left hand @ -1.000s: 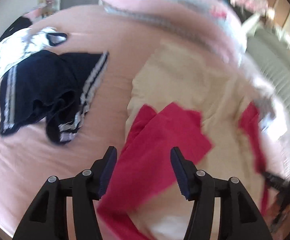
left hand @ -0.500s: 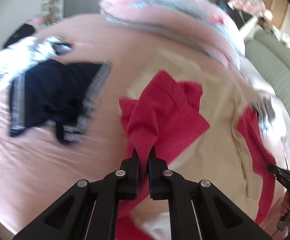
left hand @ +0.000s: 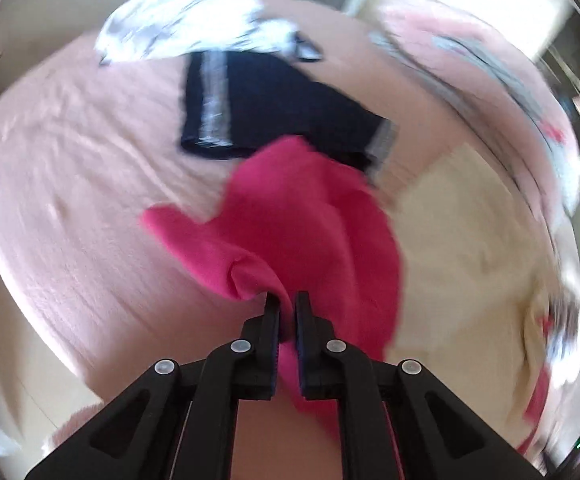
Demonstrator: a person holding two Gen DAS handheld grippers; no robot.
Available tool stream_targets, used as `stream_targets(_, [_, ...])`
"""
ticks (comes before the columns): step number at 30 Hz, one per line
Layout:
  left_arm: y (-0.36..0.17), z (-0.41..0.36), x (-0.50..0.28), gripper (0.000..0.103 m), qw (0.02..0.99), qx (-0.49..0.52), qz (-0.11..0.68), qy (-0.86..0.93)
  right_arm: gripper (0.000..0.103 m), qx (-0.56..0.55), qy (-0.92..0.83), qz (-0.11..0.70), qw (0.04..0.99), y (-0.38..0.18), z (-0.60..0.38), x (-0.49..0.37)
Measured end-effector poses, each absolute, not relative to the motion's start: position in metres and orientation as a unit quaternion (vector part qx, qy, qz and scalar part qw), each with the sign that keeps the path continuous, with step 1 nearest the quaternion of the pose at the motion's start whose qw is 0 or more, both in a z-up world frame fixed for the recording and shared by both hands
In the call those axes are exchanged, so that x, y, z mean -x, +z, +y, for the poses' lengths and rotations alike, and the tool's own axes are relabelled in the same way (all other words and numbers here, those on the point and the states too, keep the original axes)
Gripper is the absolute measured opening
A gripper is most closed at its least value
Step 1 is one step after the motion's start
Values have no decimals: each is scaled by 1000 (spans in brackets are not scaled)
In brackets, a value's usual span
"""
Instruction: Fold clothes
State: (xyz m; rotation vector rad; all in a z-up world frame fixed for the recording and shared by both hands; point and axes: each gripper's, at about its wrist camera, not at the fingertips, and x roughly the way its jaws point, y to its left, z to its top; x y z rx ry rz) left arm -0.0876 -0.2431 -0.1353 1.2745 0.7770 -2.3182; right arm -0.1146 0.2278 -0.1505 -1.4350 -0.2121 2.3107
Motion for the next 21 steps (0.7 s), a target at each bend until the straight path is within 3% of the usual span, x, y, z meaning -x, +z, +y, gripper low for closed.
stream_targets(4, [-133,-203,80,9,157,-455,280,-831,13,463,863,-130,158,-108,167,106])
stream_targets(6, [-137,-190,81,11,144,-456,292,-828,30,447,875,-125,136,-95,148,103])
stream_targets(7, [-140,-179,80,12,139,-457,295,-828,32,447,877,-124,124,-90,138,102])
stream_targets(9, [-145,-162,79,32,126,-465,290,-827,32,445,881,-126,102,-83,119,101])
stream_targets(11, [-147,-145,75,41,115,-466,284,-830,32,443,883,-128,88,-83,111,101])
stream_targets(16, [-144,-114,65,41,97,-445,273,-847,32,460,878,-115,70,-106,115,104])
stream_targets(21, [-166,-96,75,41,81,-495,239,-832,34,485,869,-85,54,-131,123,106])
